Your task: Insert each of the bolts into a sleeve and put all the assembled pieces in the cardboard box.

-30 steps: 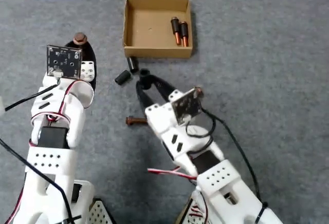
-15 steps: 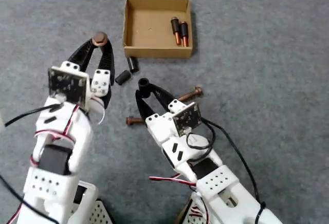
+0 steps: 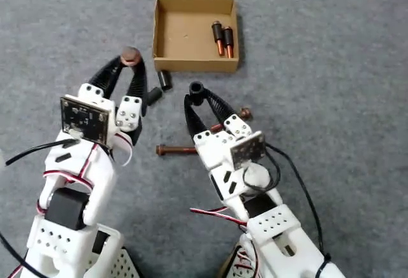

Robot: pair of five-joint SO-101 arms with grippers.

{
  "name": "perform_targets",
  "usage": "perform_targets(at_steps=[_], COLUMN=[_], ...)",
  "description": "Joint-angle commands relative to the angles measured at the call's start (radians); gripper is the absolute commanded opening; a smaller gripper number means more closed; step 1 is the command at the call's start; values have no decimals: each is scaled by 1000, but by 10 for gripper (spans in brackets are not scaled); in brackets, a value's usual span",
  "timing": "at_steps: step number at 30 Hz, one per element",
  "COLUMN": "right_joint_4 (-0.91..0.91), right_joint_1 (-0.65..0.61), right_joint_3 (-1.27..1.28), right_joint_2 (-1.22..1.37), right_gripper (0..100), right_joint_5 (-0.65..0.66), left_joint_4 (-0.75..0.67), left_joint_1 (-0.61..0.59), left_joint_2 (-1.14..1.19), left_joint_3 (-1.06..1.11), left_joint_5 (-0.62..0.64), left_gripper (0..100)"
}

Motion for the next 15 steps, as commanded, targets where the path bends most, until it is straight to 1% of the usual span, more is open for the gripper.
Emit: perform_targets(at_steps=[1,4,5,8,10,13,15], right_joint_4=[-64,-66,-60,-5,23,18,20], right_joint_1=[28,5,-4,-30,-41,-41,-56], right_joint_3=[-1,-1,-1,-1,-1,-1,-1], right_joint_2=[-24,-24,-22,-22,-22,-24,-24], right_gripper=[1,1,1,1,1,1,1], right_joint_5=[21,17,-5,-84,-97,-98,-127], left_joint_4=[-6,-6,-12,-97,-157,-189,-187], left_joint_1=[52,61,61,61,61,78,95], left_joint_2=[-19,-31,-45,-91,-127,-163,-180], left_joint_3=[-44,-38,-32,20,61,107,121], left_joint_5=[3,6,6,8,8,8,8], left_gripper=[19,19,19,19,19,19,19])
